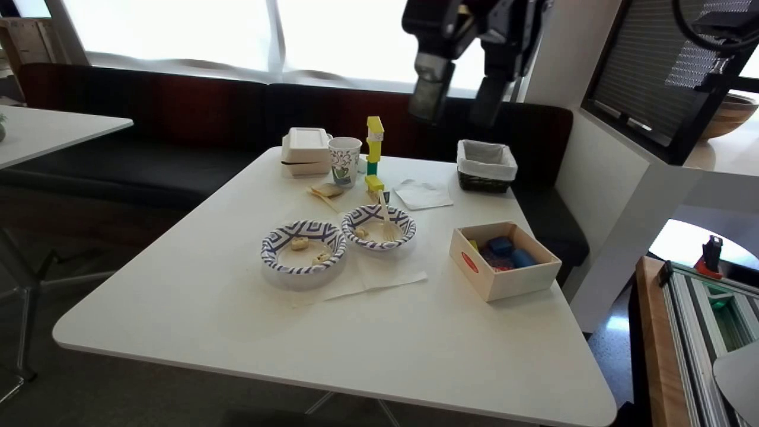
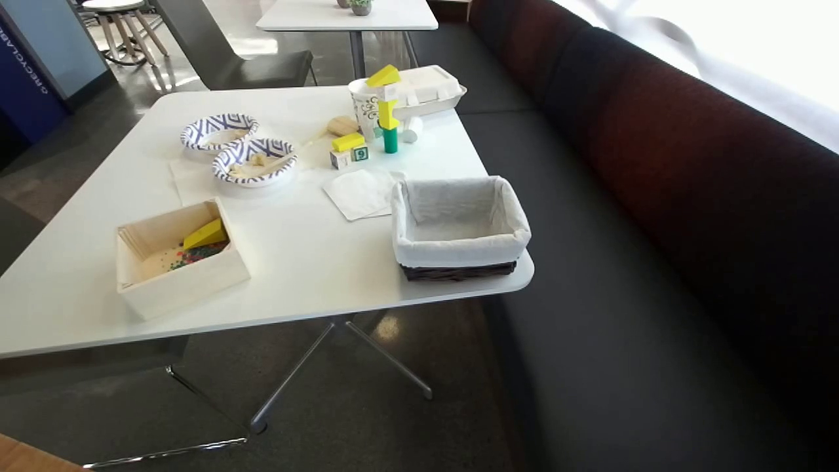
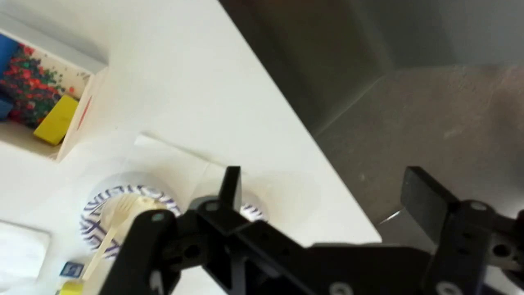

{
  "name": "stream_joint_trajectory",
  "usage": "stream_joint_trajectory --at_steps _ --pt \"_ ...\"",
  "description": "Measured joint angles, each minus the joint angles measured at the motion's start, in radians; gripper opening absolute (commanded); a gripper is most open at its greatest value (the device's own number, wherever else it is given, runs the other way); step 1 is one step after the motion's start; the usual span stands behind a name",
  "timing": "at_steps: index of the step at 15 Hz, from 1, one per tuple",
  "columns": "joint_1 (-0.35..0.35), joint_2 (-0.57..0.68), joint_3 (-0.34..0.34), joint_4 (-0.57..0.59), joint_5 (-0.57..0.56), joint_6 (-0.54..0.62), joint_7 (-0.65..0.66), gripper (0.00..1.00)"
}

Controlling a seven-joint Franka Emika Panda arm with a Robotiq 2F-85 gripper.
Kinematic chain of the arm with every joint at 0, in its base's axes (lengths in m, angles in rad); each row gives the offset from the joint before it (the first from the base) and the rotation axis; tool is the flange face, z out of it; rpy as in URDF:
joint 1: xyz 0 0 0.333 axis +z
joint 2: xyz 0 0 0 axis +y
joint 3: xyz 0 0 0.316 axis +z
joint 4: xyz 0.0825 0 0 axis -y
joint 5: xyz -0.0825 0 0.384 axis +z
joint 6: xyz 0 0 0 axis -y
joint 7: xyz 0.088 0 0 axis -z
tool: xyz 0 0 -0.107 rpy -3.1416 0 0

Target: Remove the yellow block from the top of the stacked blocks.

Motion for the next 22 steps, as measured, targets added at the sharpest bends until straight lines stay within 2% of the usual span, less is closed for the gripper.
stream_joint_trajectory --at_steps 2,5,10,13,17,20,22 --pt "-0.063 0.064 0.002 0.03 -0.068 0.092 0.063 1.0" --pt "-0.16 0.17 0.006 0.1 -0.19 0.171 0.196 1.0" --pt "-0.298 0.351 0.006 0.211 -0.448 0.358 0.46 1.0" --pt "-0.313 0.403 0.007 0.247 -0.473 0.365 0.494 1.0" --pt "-0.313 0.403 0.012 0.252 -0.473 0.365 0.501 1.0" --pt "-0.285 0.411 -0.025 0.261 -0.481 0.365 0.508 1.0" --pt "-0.284 0.444 -0.048 0.295 -0.525 0.365 0.547 1.0"
